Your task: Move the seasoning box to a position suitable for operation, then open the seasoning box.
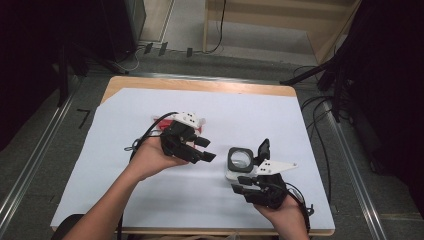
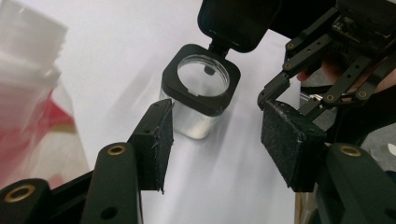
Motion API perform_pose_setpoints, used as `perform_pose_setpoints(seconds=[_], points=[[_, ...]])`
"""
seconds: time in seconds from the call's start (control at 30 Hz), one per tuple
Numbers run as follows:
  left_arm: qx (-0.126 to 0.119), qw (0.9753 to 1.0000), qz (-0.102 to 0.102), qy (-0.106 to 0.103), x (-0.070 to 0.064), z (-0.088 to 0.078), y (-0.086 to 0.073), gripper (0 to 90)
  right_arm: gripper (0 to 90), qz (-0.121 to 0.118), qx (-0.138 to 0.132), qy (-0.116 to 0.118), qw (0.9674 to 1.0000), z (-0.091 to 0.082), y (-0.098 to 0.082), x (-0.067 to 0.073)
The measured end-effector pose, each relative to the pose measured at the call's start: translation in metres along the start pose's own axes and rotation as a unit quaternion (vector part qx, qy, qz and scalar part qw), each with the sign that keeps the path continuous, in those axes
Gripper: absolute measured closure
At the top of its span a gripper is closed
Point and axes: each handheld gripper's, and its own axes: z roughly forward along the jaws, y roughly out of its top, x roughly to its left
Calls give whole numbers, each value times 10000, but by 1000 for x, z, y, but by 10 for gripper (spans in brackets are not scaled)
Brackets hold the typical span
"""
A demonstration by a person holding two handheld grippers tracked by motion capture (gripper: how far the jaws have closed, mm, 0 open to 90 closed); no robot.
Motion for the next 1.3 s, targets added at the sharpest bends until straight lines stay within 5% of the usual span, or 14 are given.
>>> perform_pose_setpoints(seconds=[0.47,0.7,0.8,1.3], points=[[-166,9997,-93,181,10,-27,-13,452,593,-400,100,103,9991,29,36,18],[-276,9989,-246,293,15,-40,-20,433,559,-340,173,143,9992,49,51,18],[-143,9990,-310,293,18,-43,-23,442,557,-320,169,144,9992,53,54,17],[-123,9987,-215,435,26,-64,-36,447,511,-154,-7,252,9996,68,54,15]])
